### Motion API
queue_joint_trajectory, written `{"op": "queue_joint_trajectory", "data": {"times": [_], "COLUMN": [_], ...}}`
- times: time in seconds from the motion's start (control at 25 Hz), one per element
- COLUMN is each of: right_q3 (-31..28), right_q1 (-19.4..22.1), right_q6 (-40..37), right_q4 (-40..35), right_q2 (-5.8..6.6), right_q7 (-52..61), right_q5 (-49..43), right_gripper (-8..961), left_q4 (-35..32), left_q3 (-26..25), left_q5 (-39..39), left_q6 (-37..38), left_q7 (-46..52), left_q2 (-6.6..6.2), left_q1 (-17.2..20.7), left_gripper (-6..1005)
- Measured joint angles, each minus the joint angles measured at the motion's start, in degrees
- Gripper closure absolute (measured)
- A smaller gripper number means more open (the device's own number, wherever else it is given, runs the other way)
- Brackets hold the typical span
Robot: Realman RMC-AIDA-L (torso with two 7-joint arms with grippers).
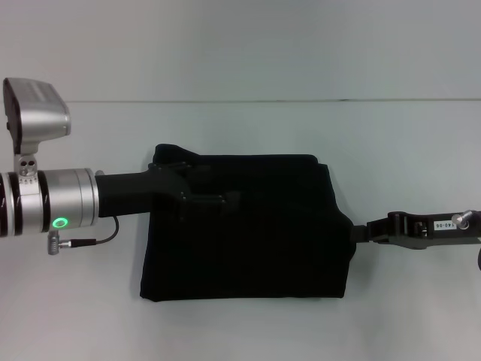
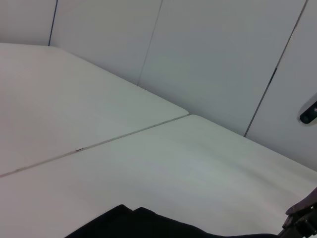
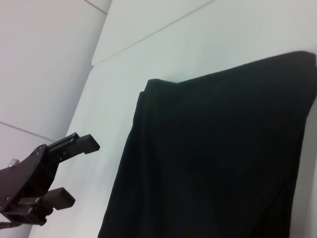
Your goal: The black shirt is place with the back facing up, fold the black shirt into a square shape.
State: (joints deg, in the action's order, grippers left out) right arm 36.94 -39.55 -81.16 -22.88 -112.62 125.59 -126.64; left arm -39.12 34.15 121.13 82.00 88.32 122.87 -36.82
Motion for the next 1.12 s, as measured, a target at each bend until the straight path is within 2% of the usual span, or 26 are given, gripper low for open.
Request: {"op": "queue_joint_trajectory", "data": {"times": [0.68,0.96,1.12], "right_q3": [0.48,-2.11,-5.52], "right_q1": [0.54,3.57,4.82], "right_q6": [1.77,3.52,0.96], "right_q4": [-0.17,-4.43,-6.65], "right_q2": [0.2,0.11,0.05], "right_q7": [0.03,-2.43,-9.58], "right_q5": [-0.43,0.23,3.86], "right_gripper": [946,818,745], "left_q4": [0.74,0.81,0.65], "left_q3": [-0.05,-0.13,-0.07], "left_q5": [-0.02,-0.18,-0.7], "left_q6": [-1.21,-3.22,-3.86], "left_q7": [0.23,0.59,0.59], "left_q2": [0.0,-0.19,-0.54], "left_q1": [-0.76,-1.45,-1.78], "left_gripper": [112,112,112]}}
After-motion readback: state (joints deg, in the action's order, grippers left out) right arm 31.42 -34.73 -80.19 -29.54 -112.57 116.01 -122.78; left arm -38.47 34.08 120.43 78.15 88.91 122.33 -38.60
